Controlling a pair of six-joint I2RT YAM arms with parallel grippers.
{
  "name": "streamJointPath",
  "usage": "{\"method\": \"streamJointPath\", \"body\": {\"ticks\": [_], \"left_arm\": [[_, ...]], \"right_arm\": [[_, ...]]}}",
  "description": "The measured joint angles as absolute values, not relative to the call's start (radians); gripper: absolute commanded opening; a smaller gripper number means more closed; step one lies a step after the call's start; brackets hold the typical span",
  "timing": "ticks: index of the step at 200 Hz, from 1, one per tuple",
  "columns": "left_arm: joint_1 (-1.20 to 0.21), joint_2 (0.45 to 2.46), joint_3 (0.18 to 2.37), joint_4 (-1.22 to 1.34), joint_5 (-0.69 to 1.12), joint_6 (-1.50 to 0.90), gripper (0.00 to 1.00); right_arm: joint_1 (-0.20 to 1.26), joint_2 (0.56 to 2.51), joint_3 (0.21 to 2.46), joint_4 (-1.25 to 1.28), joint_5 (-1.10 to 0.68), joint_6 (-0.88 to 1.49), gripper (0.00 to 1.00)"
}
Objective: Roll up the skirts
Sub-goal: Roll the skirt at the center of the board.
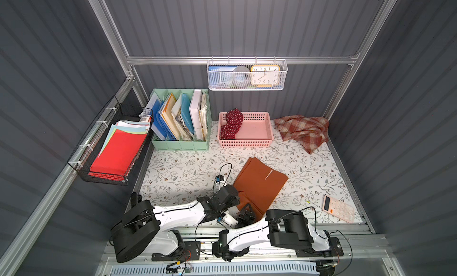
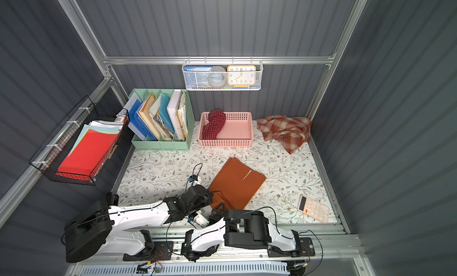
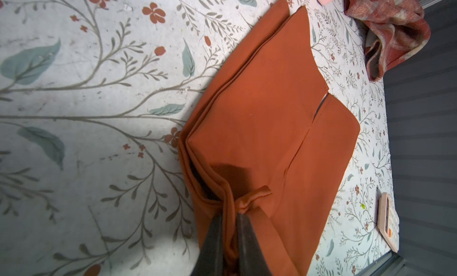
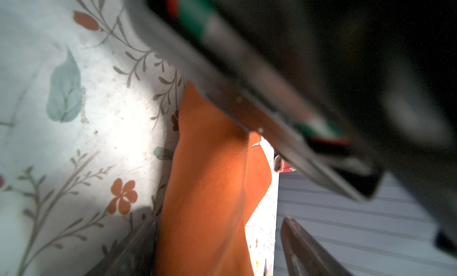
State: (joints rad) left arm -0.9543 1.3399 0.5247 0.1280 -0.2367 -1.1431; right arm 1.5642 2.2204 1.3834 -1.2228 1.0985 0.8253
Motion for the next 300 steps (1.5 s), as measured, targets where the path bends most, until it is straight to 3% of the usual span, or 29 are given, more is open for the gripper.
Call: {"method": "streamJointPath", "body": {"ticks": [15,48,110,190,206,217,249,300], "left_arm": [[-0.95,1.34,0.525,0.139,-0.243,-1.143,0.0],[-0.943,1.34,0.522,0.148,-0.249,-1.143,0.0],[-0.936,1.319,0.506,0.184,-0.255,-1.143,0.0],[-0.935,1.228,0.471,0.17,-0.267,-1.148,0.0],[-0.934,1.228,0.464,0.168,-0.266,-1.149,0.21],[-0.932,1.227,0.463,0.164,-0.268,-1.153,0.46],[-0.929,1.159,0.464,0.089,-0.31,-1.176,0.99],[-0.889,0.97,0.474,-0.089,-0.363,-1.215,1.0]], "right_arm": [[1.557,2.22,1.384,-1.22,1.101,0.826,0.75],[1.551,2.219,1.379,-1.198,1.104,0.82,0.56],[1.534,2.183,1.353,-1.126,1.091,0.76,0.42],[1.533,2.141,1.349,-1.042,1.06,0.687,0.0],[1.533,2.14,1.348,-1.026,1.046,0.671,0.0],[1.533,2.135,1.347,-1.014,1.034,0.658,0.0],[1.533,2.099,1.342,-0.945,0.994,0.6,0.0],[1.538,2.048,1.35,-0.802,0.974,0.465,0.0]]}}
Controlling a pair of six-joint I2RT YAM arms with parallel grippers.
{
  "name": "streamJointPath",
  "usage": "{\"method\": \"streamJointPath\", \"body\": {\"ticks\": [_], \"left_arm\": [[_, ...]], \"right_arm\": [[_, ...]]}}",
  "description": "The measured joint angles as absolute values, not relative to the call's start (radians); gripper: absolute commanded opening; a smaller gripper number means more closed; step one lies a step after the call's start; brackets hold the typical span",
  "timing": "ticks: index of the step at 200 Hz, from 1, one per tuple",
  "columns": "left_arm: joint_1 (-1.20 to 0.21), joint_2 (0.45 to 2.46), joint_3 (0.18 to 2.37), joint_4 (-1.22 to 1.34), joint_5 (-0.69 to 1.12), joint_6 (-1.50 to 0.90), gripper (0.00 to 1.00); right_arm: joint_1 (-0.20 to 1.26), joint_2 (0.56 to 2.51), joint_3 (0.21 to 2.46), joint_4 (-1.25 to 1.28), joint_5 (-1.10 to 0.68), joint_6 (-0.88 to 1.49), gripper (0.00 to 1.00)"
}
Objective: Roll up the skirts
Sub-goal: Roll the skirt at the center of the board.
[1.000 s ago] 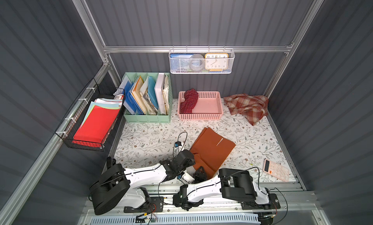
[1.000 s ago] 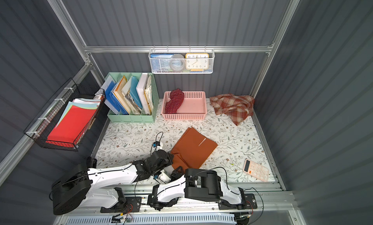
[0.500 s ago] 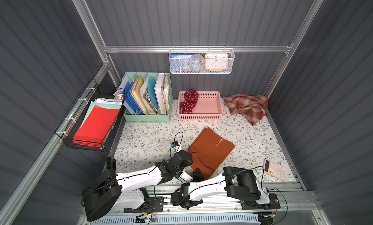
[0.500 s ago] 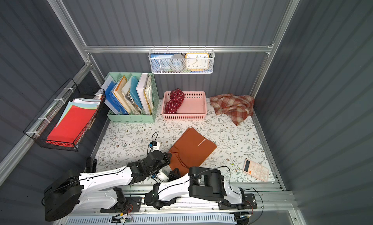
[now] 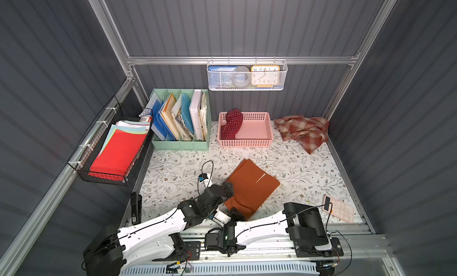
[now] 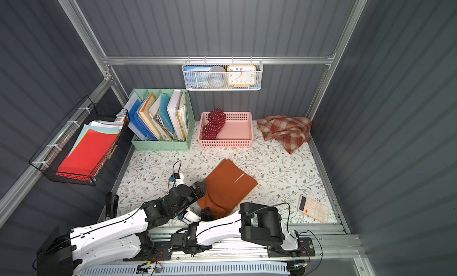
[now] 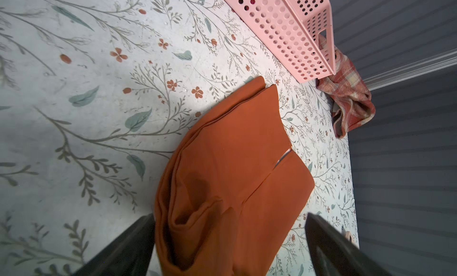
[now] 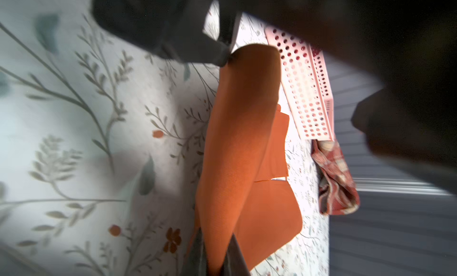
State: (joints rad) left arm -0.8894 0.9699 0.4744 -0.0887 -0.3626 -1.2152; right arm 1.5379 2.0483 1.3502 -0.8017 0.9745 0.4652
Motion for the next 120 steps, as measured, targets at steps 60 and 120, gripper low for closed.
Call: {"method": "streamJointPath", "body": {"ticks": [60,120], "left_arm": [[-0.797,0.852,0.449,-0.31,-0.337,-1.187,1.0],[-0.739,0.841,0.455,-0.44,-0.319,-1.128,1.0]], "right_arm": [[1.476,2.06,1.303,-0.786,0.726,0.48,0.0],[1.332,2.065,1.267,-0.972,0.727,0.506,0.0]]}}
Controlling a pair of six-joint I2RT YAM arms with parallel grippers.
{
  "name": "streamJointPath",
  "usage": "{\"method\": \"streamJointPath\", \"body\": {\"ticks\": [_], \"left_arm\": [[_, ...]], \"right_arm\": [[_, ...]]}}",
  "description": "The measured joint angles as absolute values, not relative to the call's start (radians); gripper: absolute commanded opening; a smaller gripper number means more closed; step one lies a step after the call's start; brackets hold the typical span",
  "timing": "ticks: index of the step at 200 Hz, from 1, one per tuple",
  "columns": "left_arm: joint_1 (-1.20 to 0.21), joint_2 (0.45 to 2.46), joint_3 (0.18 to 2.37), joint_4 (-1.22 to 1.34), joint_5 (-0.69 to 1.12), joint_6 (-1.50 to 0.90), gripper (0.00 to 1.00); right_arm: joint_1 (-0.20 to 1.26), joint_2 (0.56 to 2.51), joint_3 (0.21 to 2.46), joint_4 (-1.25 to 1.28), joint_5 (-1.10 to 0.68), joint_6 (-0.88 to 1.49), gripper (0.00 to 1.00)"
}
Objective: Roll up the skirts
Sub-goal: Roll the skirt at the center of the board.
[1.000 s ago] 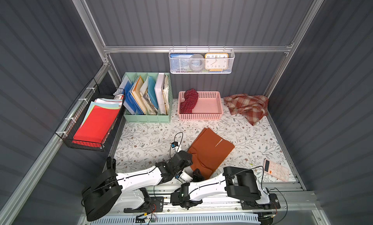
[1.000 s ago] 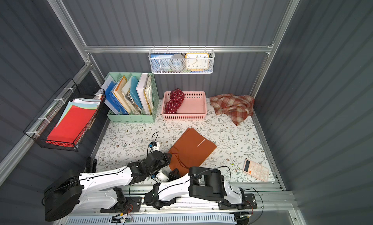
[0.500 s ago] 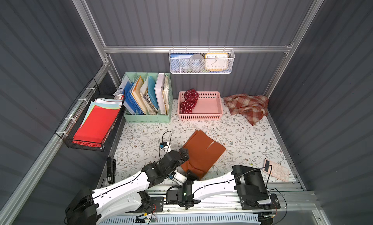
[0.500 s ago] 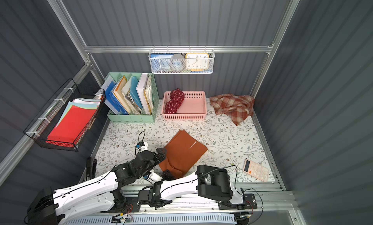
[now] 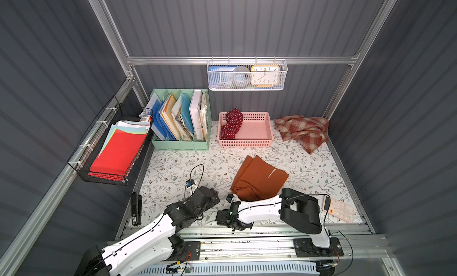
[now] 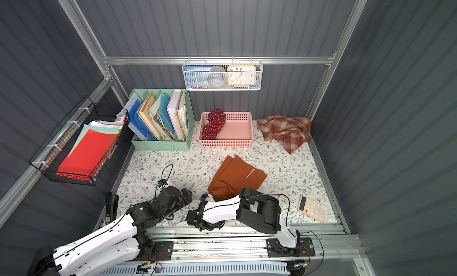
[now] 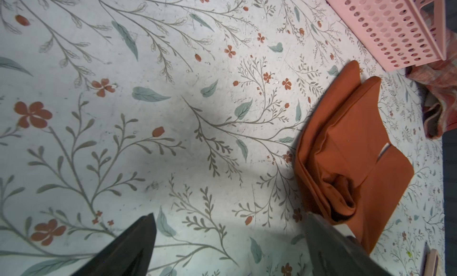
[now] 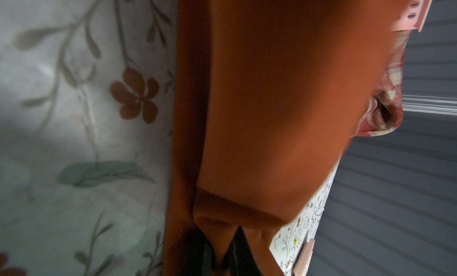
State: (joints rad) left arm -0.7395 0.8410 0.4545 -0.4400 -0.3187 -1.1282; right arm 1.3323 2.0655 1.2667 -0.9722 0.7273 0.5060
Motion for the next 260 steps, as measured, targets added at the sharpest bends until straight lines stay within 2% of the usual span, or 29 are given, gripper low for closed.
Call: {"method": "streamJointPath", "body": {"ticks": [34,78,140,175,213,260], "left_arm": [[-0.666,0.892,0.488,-0.418,-0.322,-1.06,1.0],[-0.491,0.909,0.504,-0.34,-0.276,-0.966,1.0],[-0.477,0.945,0.489,-0.251,-0.183,-0.942,1.0],[-0.477,0.956,0.464,-0.208,-0.139,-0.942,1.0],[-0.477,1.003,0.447,-0.167,-0.099,-0.943,0.99],[-0.477,0.996,0.418,-0.144,-0.059,-0.942,0.98]], "right_arm": [[1.334,1.969,1.195,-0.949,0.604,0.434,0.0],[1.336,1.802,1.119,-0.853,0.295,0.351,0.0],[1.318,1.65,1.002,-0.647,-0.071,0.298,0.0],[1.225,1.515,0.859,-0.489,-0.211,0.329,0.0],[1.07,1.47,0.752,-0.34,-0.373,0.393,0.0],[0.949,1.447,0.658,-0.238,-0.442,0.47,0.0]]}}
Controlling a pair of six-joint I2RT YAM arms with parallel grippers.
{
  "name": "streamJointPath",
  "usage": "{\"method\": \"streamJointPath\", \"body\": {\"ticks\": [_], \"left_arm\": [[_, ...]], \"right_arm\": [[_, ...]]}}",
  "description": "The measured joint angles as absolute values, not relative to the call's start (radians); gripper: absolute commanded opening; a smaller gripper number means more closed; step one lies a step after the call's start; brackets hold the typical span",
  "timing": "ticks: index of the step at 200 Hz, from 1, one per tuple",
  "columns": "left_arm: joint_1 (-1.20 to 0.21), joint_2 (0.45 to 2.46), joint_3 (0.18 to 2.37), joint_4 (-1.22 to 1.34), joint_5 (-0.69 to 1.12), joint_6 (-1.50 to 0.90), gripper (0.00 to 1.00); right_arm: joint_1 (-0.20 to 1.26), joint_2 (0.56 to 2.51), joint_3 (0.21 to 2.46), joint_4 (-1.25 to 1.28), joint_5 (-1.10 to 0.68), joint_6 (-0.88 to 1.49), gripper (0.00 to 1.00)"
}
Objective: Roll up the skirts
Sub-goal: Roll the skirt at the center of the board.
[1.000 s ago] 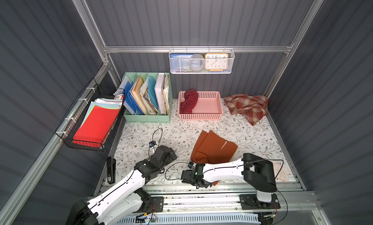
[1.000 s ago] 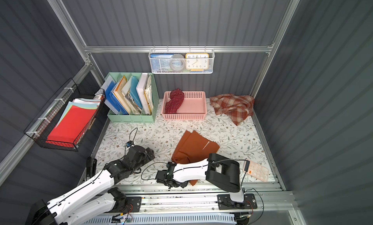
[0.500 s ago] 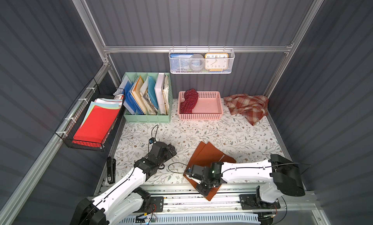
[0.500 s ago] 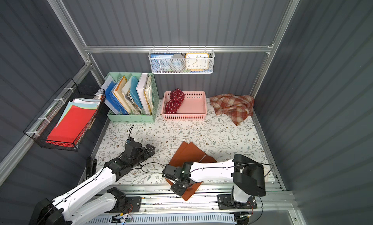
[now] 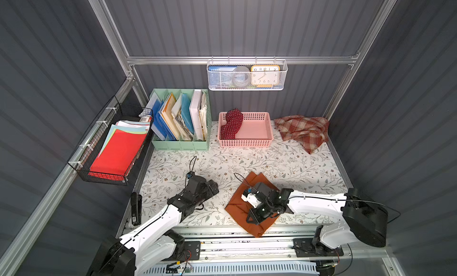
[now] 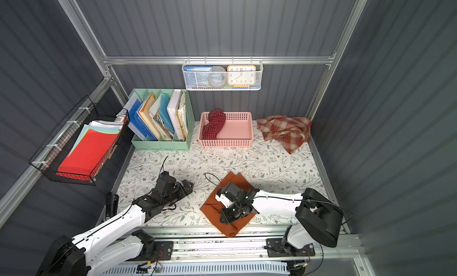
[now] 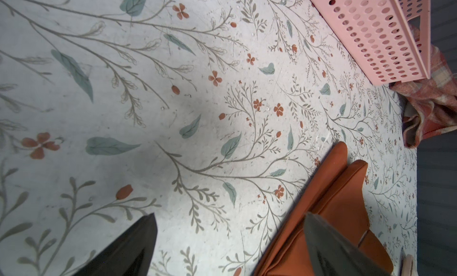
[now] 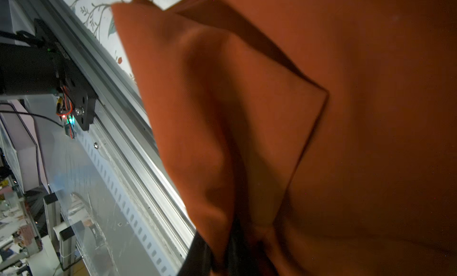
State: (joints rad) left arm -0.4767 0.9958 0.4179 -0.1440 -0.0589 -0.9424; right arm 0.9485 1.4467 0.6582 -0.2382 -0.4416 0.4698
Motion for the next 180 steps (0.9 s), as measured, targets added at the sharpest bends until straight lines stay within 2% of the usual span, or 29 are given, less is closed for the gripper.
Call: {"method": "streamJointPath", "body": {"ticks": [60,91,142,180], "left_arm": [[-0.489,0.985,0.359,-0.065,0.003,-0.973,0.91],[-0.551,0.989,0.337,-0.047,0.006,-1.009,0.87],[-0.667,1.067,0.355,0.005,-0.012,-1.046,0.84],[-0.689,1.14,0.389,0.039,-0.013,-1.05,0.84]], "right_arm": [[0.911,1.284,0.539,-0.12,-0.452,0.562,0.0],[0.86,1.283,0.495,-0.07,-0.452,0.595,0.0],[0.787,1.266,0.461,-0.086,-0.409,0.64,0.0],[0.78,1.23,0.458,-0.146,-0.328,0.668,0.15]]}}
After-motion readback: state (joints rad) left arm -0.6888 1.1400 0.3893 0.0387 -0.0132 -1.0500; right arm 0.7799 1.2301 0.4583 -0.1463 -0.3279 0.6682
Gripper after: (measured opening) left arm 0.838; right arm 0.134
